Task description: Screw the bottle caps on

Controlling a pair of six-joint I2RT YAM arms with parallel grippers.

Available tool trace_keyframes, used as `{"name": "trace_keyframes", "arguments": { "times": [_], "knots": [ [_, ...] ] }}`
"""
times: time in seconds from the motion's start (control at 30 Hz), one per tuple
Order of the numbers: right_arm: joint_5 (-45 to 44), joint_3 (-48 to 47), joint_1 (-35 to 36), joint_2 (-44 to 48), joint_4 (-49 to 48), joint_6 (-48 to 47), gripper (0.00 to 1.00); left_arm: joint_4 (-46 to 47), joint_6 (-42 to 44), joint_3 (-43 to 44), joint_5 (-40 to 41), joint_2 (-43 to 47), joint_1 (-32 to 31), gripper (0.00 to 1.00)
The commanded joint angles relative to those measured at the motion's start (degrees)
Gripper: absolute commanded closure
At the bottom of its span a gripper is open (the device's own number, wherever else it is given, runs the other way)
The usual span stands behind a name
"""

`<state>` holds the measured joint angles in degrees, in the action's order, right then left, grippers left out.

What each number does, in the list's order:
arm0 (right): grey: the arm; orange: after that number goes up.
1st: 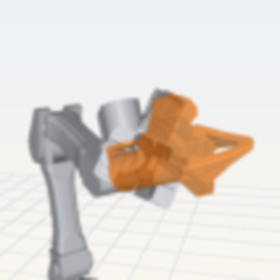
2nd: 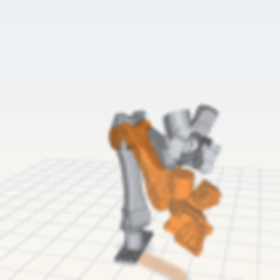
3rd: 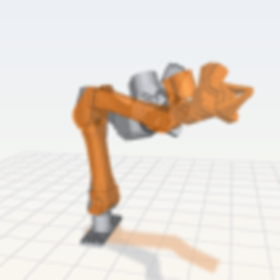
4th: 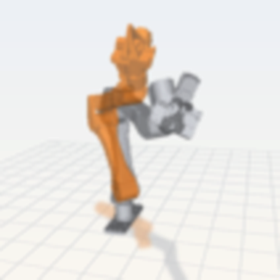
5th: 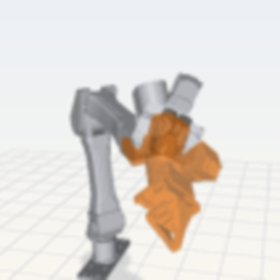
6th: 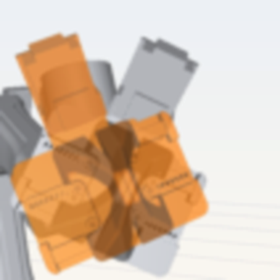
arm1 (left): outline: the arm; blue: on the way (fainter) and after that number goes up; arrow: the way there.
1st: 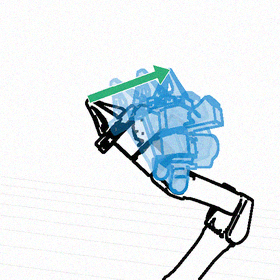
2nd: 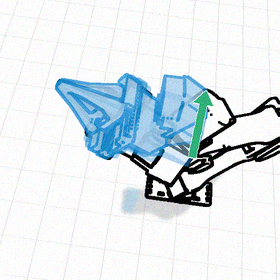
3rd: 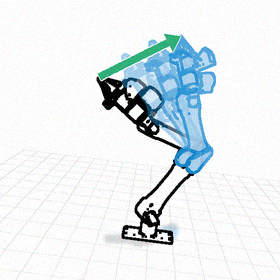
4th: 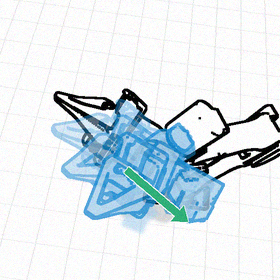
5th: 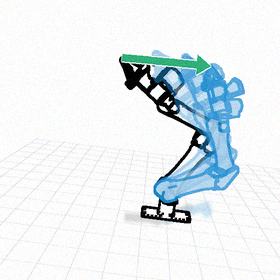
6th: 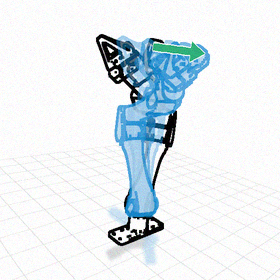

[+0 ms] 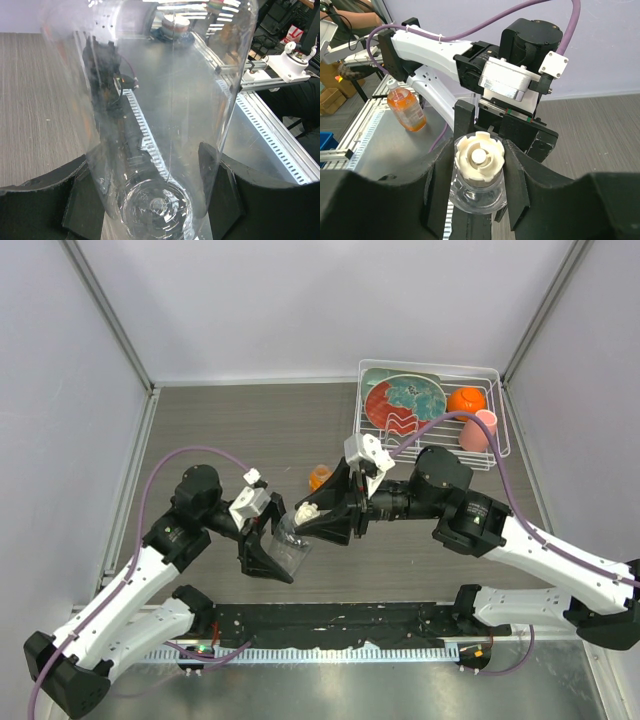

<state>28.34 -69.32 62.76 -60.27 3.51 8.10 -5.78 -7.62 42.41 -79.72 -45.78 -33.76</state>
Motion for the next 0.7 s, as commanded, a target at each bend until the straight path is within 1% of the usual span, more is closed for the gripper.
{"name": "trace_keyframes", "arguments": {
  "times": [0.0,0.13,0.3,0.4,0.5,0.53,0.57,0.6,0.63,0.67],
  "knots": [
    [0.84,0.15,-0.01,1.56,-5.44,1.39,0.51,2.70,-1.00,0.65,0.01,1.04,-0.17,1.00],
    [0.93,0.32,-0.01,1.65,-5.88,1.75,0.50,2.97,-1.00,0.30,0.36,1.31,-0.08,1.00],
    [0.93,1.03,-0.01,1.82,-7.11,2.36,0.50,3.41,-0.91,-0.23,0.88,1.57,-0.08,1.00],
    [1.02,0.94,-0.01,1.21,-7.02,2.54,0.55,3.76,-0.91,-0.14,1.24,1.66,-0.17,1.00],
    [1.02,1.20,-0.01,0.77,-6.94,2.97,0.64,3.67,-0.91,0.04,1.24,1.66,-0.08,1.00],
    [1.02,1.20,-0.01,0.68,-6.94,2.89,0.73,3.67,-0.91,0.04,1.50,1.75,-0.08,1.00],
    [0.84,1.20,-0.01,0.42,-6.76,3.06,0.78,3.76,-0.73,0.04,1.76,1.83,-0.08,1.00],
    [0.32,1.20,-0.01,0.42,-6.06,3.06,0.89,3.59,-0.73,-0.05,2.11,1.92,-0.08,1.00],
    [-2.12,1.12,-0.10,0.24,-5.36,3.06,0.96,3.67,-0.56,0.04,2.90,2.10,-0.08,1.00],
    [-3.80,0.68,-0.10,-0.19,-3.87,3.15,0.99,3.67,-0.03,0.12,3.25,2.18,0.01,1.00]
  ]
}}
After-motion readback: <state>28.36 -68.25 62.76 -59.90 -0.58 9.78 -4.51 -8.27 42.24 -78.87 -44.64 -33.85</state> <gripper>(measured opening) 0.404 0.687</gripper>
